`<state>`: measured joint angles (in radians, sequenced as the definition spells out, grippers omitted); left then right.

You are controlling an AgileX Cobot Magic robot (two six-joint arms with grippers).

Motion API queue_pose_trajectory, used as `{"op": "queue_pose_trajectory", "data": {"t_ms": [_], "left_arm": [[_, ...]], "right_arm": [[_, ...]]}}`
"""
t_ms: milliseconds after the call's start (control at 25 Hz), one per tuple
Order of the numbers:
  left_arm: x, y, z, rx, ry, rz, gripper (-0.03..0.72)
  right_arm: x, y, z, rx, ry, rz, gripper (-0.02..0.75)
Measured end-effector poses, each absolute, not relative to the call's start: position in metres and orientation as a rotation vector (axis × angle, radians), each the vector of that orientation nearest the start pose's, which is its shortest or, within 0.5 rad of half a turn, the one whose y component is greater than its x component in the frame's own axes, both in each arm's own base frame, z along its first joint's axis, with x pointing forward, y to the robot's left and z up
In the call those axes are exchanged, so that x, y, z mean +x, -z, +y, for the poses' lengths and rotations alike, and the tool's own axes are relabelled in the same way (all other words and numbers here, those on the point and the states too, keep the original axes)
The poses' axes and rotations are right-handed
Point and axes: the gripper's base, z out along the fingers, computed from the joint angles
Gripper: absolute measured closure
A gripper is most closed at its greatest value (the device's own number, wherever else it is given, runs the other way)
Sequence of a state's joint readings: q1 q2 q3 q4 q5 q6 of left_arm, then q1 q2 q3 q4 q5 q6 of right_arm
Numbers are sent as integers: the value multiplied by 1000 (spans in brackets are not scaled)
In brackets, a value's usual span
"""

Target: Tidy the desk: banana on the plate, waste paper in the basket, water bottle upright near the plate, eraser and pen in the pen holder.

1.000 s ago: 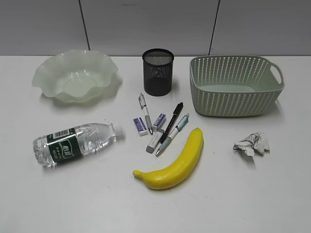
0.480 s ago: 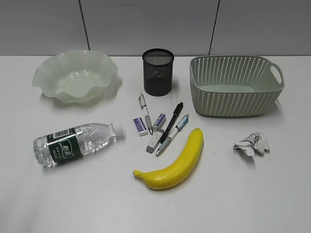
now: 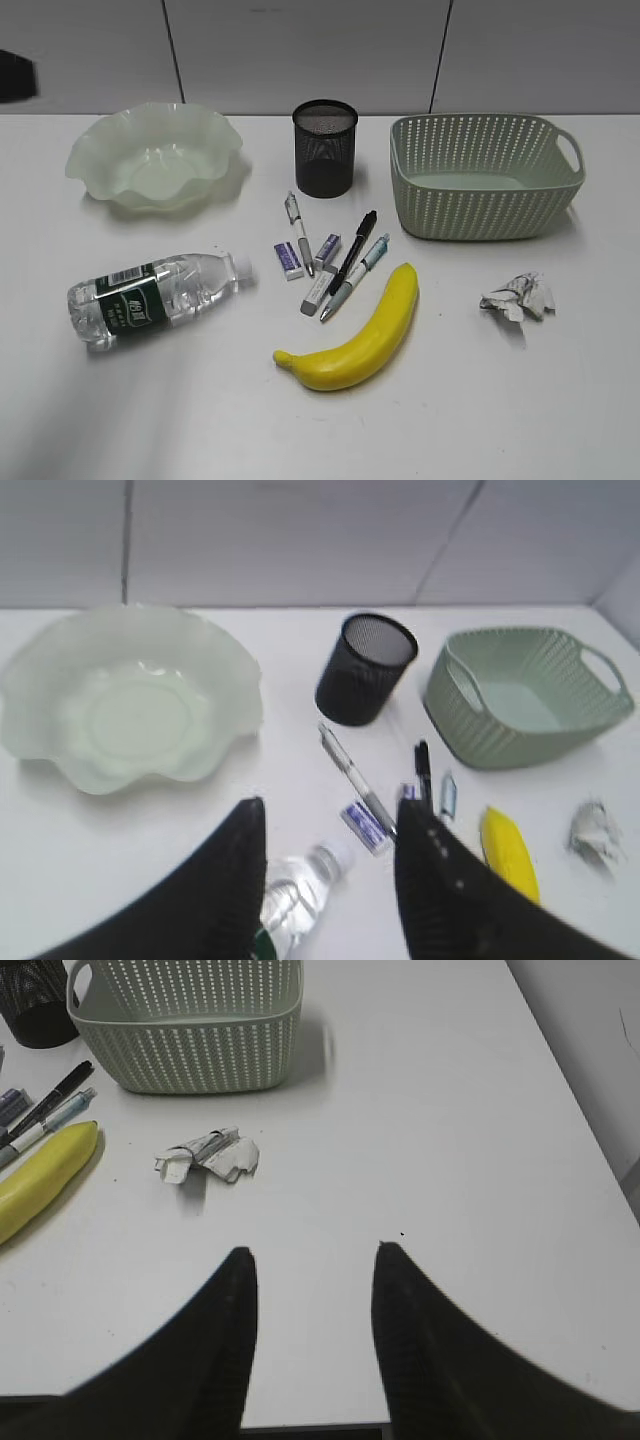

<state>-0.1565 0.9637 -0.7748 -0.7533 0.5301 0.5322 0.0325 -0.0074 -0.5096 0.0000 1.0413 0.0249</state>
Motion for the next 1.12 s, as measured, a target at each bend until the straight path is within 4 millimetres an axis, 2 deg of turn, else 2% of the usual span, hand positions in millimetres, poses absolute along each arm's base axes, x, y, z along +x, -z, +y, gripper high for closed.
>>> {"op": "queue_pose_trajectory", "data": {"t_ms": [120, 200, 320, 480, 640, 720, 880, 1120], "left_arm": [[223, -316, -92, 365, 628, 2200, 369], [242, -300, -119, 461, 673, 2274, 369], [258, -274, -164, 641, 703, 2355, 369], [260, -239, -224, 919, 715, 2427, 339], [252, -206, -273, 1118, 716, 2480, 218], [246, -191, -291, 1217, 665, 2492, 165], [240, -168, -316, 1324, 527, 2516, 140], [250, -144, -331, 1305, 442, 2569, 136]], "right_arm": [[-6, -281, 0, -8, -37, 2008, 422], [-6, -281, 0, -8, -37, 2008, 422], [-6, -281, 0, -8, -37, 2008, 422], [-6, -281, 0, -8, -37, 2008, 422], [-6, -281, 0, -8, -37, 2008, 423], [-6, -281, 0, -8, -37, 2008, 423], [-6, -281, 0, -8, -37, 2008, 423], [-6, -281, 0, -8, -37, 2008, 423]]}}
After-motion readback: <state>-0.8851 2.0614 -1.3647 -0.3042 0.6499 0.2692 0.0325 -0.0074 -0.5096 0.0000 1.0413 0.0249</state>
